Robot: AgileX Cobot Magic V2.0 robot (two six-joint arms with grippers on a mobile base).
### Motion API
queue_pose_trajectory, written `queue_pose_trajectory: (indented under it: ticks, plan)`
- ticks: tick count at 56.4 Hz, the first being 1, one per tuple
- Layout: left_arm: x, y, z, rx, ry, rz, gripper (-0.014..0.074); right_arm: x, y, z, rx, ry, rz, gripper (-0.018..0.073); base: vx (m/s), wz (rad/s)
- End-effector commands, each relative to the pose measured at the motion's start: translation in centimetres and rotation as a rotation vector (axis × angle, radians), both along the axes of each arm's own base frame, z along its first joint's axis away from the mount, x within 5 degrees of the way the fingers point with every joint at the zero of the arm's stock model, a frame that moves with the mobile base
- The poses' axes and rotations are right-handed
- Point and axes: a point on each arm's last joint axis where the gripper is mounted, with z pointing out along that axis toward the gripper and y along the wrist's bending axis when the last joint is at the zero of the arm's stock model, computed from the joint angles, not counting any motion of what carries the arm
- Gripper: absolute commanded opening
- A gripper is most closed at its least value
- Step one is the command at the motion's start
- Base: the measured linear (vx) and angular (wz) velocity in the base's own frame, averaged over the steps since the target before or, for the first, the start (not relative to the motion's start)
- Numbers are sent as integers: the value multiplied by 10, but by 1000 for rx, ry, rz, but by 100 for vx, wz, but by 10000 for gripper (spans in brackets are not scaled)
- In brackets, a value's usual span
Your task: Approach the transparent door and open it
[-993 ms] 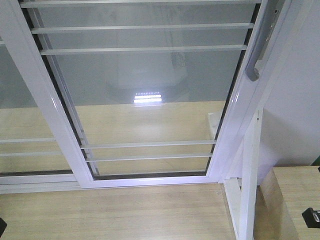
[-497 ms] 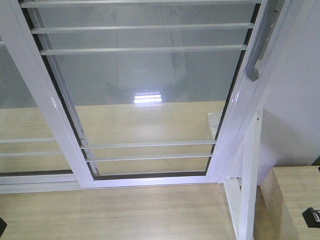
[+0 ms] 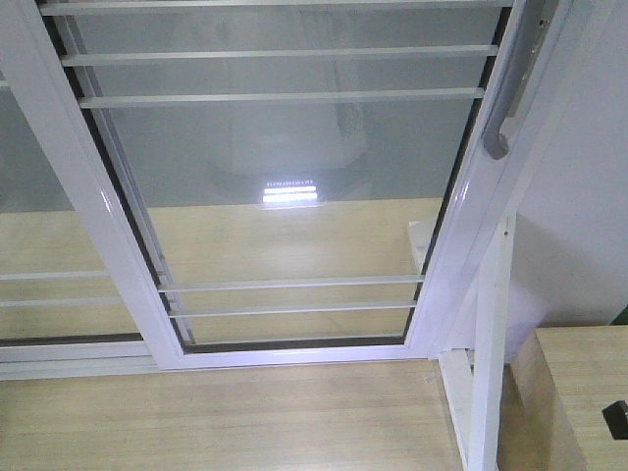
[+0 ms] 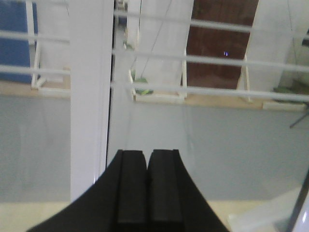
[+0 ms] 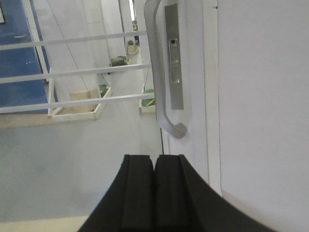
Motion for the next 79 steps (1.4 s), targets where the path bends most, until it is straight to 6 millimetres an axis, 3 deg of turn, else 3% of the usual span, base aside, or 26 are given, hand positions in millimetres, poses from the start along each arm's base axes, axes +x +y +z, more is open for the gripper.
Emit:
queue_pose_trajectory:
  ticks: [1,7,14,23,28,34,39,45,51,65,73,79]
  plan:
    - [-4,3,23,-23,-196,22,3,-2,-1,13,-12,-148,-9,1,0,0]
    - [-5,3,29,-40,-211,21,3,-4,-1,25,-8,-220,-12,1,0,0]
    - [-7,2,44,-71,-211,9,3,-10,-1,56,-36,-255,-13,1,0,0]
    - [-2,1,96,-22,-244,11,3,-6,0,108,-145,-167,-15,1,0,0]
    - [14,0,124,13,-217,13,3,14,1,136,-148,-77,-6,1,0,0]
    - [48,-1,152,22,-149,12,3,45,2,172,-162,-33,-4,1,0,0]
    - [75,-3,164,24,-99,11,3,70,3,195,-167,-26,-4,1,0,0]
    - [101,-4,172,26,-63,12,3,96,5,210,-151,-8,-1,1,0,0]
    - [117,-4,175,20,-57,15,3,116,6,212,-134,11,2,1,0,0]
    - [117,-4,175,15,-54,14,24,120,6,206,-155,49,5,21,0,0]
    - [117,-4,174,15,-50,14,91,120,6,203,-224,81,10,104,0,0]
    - [117,-4,174,15,-48,14,174,120,6,202,-266,96,14,228,0,0]
